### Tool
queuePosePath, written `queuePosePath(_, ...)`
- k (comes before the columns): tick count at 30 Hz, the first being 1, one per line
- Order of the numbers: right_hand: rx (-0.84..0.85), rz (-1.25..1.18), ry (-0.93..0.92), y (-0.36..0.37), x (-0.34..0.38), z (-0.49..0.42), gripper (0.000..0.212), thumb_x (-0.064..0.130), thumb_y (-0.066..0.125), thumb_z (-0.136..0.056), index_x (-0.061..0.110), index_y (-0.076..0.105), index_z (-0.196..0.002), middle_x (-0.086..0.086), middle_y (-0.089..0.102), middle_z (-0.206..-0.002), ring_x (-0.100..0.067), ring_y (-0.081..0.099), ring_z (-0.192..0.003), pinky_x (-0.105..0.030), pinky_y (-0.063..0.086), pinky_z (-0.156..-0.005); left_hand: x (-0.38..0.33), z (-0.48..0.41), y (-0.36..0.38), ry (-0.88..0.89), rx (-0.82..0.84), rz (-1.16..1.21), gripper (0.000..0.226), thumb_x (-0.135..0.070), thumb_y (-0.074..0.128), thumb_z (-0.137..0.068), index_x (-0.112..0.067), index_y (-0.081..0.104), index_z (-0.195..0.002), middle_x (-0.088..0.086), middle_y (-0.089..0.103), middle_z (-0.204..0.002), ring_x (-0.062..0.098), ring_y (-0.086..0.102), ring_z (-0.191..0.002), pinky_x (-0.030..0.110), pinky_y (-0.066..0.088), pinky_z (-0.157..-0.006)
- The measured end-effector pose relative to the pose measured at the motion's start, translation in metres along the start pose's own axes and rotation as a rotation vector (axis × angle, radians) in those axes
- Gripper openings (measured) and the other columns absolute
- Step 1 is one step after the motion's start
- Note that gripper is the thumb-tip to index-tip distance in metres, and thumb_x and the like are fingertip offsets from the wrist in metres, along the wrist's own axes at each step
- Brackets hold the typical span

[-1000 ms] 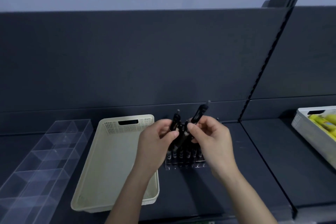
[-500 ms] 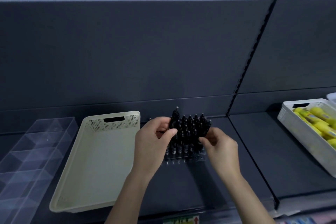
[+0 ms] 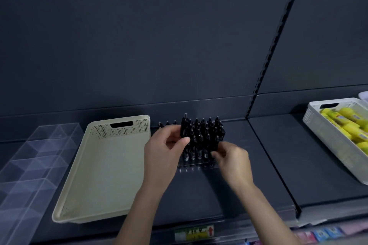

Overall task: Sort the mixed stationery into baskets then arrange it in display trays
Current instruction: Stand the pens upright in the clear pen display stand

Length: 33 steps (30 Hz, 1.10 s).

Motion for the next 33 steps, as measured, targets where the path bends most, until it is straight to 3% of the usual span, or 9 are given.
queuePosePath(5, -0.009, 0.053, -0.014, 0.0, 0.003, -0.004, 0.01, 0.019, 0.067, -0.085, 0.01, 0.065, -0.084, -0.002, 0.065, -0.076, -0.018, 0.057, -0.064, -0.026, 0.043, -0.054, 0.005, 0.002, 0.002, -0.03, -0.008, 0.012, 0.025, -0.012, 0.074, -0.078, -0.031, 0.065, -0.091, -0.018, 0.068, -0.086, 0.002, 0.065, -0.081, 0.015, 0.051, -0.073)
queuePosePath(9, 0.008, 0.024, -0.002, -0.009, 0.002, 0.0, 0.014, 0.025, 0.07, -0.084, 0.012, 0.066, -0.09, 0.0, 0.068, -0.083, -0.014, 0.061, -0.072, -0.023, 0.045, -0.06, 0.004, 0.004, 0.005, -0.017, 0.022, -0.009, 0.026, -0.014, 0.075, -0.078, -0.035, 0.064, -0.088, -0.022, 0.067, -0.087, -0.001, 0.064, -0.081, 0.011, 0.05, -0.073)
queuePosePath(12, -0.071, -0.26, 0.047, -0.035, 0.007, 0.003, 0.011, 0.023, 0.077, -0.077, 0.02, 0.066, -0.079, 0.009, 0.067, -0.069, -0.005, 0.062, -0.065, -0.013, 0.045, -0.059, 0.002, 0.007, 0.012, 0.001, 0.042, -0.031, 0.028, -0.015, 0.077, -0.075, -0.039, 0.063, -0.084, -0.023, 0.066, -0.087, -0.002, 0.063, -0.081, 0.009, 0.048, -0.073)
queuePosePath(15, 0.056, -0.712, 0.069, -0.048, 0.027, 0.002, 0.011, 0.013, 0.078, -0.075, 0.021, 0.07, -0.075, 0.008, 0.067, -0.064, -0.003, 0.06, -0.058, -0.013, 0.047, -0.055, -0.002, 0.009, 0.03, 0.024, 0.102, -0.058, 0.028, -0.016, 0.079, -0.073, -0.037, 0.063, -0.081, -0.022, 0.065, -0.085, -0.003, 0.062, -0.078, 0.007, 0.046, -0.071)
queuePosePath(17, 0.122, -0.796, 0.04, -0.054, 0.04, 0.001, 0.011, 0.01, 0.076, -0.076, 0.021, 0.072, -0.078, 0.004, 0.069, -0.069, -0.007, 0.063, -0.063, -0.018, 0.051, -0.058, -0.007, 0.01, 0.046, 0.051, 0.164, -0.093, 0.029, -0.018, 0.079, -0.073, -0.039, 0.06, -0.08, -0.025, 0.064, -0.086, -0.004, 0.061, -0.078, 0.006, 0.045, -0.07)
queuePosePath(22, 0.077, -0.717, -0.011, -0.067, 0.039, 0.004, 0.012, 0.005, 0.07, -0.081, 0.017, 0.07, -0.078, 0.005, 0.07, -0.072, -0.007, 0.064, -0.069, -0.018, 0.051, -0.065, -0.009, 0.011, 0.069, 0.071, 0.239, -0.148, 0.032, -0.021, 0.078, -0.074, -0.042, 0.056, -0.082, -0.022, 0.064, -0.083, -0.006, 0.06, -0.08, 0.007, 0.045, -0.071)
queuePosePath(28, -0.239, -0.453, 0.0, -0.091, 0.009, 0.0, 0.026, 0.011, 0.067, -0.084, 0.031, 0.056, -0.071, 0.015, 0.06, -0.062, 0.002, 0.057, -0.061, -0.005, 0.04, -0.059, -0.009, 0.014, 0.064, 0.134, 0.207, -0.219, 0.035, -0.021, 0.076, -0.077, -0.047, 0.055, -0.087, -0.016, 0.063, -0.088, -0.005, 0.058, -0.086, 0.004, 0.043, -0.072)
queuePosePath(31, -0.259, -0.338, -0.035, -0.084, 0.007, -0.003, 0.033, 0.012, 0.067, -0.084, 0.038, 0.051, -0.073, 0.017, 0.061, -0.066, 0.008, 0.058, -0.069, 0.0, 0.038, -0.06, -0.006, 0.015, 0.055, 0.143, 0.164, -0.235, 0.031, -0.015, 0.075, -0.078, -0.04, 0.06, -0.089, -0.015, 0.064, -0.086, -0.004, 0.059, -0.085, 0.005, 0.044, -0.073)
queuePosePath(33, -0.235, -0.316, -0.039, -0.073, 0.005, -0.006, 0.028, 0.011, 0.067, -0.085, 0.034, 0.053, -0.076, 0.017, 0.061, -0.068, 0.008, 0.058, -0.072, 0.0, 0.038, -0.061, -0.006, 0.016, 0.047, 0.159, 0.13, -0.245, 0.028, -0.013, 0.075, -0.077, -0.035, 0.063, -0.091, -0.015, 0.064, -0.084, -0.003, 0.059, -0.084, 0.006, 0.044, -0.074)
Point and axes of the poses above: each hand's wrist, its own z-axis away from the middle knuckle, its own y-axis out of the palm, x = y × z, the point moved 8 cm from there along -z, towards the middle knuckle
